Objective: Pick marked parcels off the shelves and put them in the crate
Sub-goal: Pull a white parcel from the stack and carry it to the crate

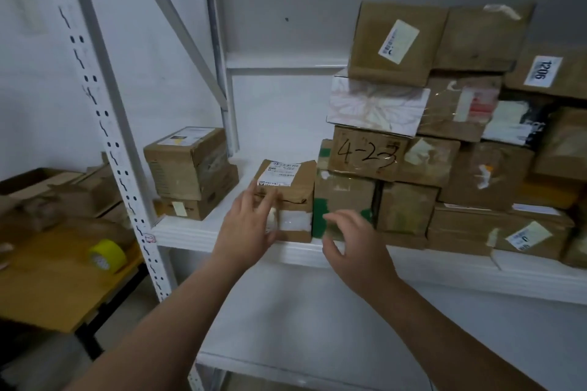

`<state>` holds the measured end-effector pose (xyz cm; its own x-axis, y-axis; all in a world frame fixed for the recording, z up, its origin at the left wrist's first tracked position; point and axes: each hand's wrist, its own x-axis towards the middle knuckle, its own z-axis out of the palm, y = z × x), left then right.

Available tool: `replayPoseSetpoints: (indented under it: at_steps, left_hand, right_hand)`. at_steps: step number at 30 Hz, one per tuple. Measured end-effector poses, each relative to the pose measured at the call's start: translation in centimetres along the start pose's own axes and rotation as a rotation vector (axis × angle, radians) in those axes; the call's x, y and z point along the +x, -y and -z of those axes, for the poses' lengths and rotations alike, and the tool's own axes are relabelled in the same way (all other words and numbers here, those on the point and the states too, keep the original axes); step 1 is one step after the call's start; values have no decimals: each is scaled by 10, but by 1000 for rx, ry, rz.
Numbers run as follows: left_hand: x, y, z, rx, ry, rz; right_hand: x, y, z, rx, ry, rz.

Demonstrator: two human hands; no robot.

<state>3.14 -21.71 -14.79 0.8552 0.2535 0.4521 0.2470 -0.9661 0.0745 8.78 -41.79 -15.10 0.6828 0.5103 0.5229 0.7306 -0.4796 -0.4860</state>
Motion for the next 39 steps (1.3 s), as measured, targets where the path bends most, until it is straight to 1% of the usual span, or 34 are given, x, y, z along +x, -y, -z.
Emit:
replayPoseSetpoints:
  at_steps: [3,6,7,8,10,13,16,19,21,23,25,29,31,34,36,39]
  left_hand:
    - [36,16,-14,22,62,28]
    - [60,32,-28,-82,187,27]
    - [63,36,-31,-136,211,22]
    - [63,39,-33,-184,201,15]
    - [55,43,-34,-226,112,-7]
    - [36,51,-32,-230,-46,-64]
    - [19,67,-33,-254,-182,-121]
    - [8,90,-36,-311,-260,-162]
    - [2,104,-36,-351,-314,-187]
    - [1,116,-35,-380,-342,-207]
    - [1,123,-34,-405,-334,-225]
    - [-6,130,-33,-541,-309,-258]
    - [-11,134,-30,-637,-318,-278]
    - [-6,137,-9,-706,-414,-321]
    - [7,137,18,-695,-490,-339]
    - [35,145,68,-631,-548,-260]
  right_hand:
    - [12,-3,-18,20,15,-4]
    - [20,-4,-34,19,28,-35]
    - [21,-3,-40,27,20,-52]
    - [22,-2,-45,40,1,-69]
    - [23,2,-59,75,-57,-94]
    - [25,13,-80,148,-165,-150]
    - [27,33,-99,296,-275,-259]
    - [35,57,-111,423,-291,-358]
    - [39,68,-120,423,-291,-358]
    - [41,74,-129,407,-327,-353]
    - [40,79,-136,421,-349,-362]
    - [35,87,-142,580,-317,-373]
    - [33,94,-139,637,-332,-346]
    - [41,111,-122,637,-417,-257]
    - [59,125,-107,631,-446,-173]
    - [105,149,-87,616,-475,-58]
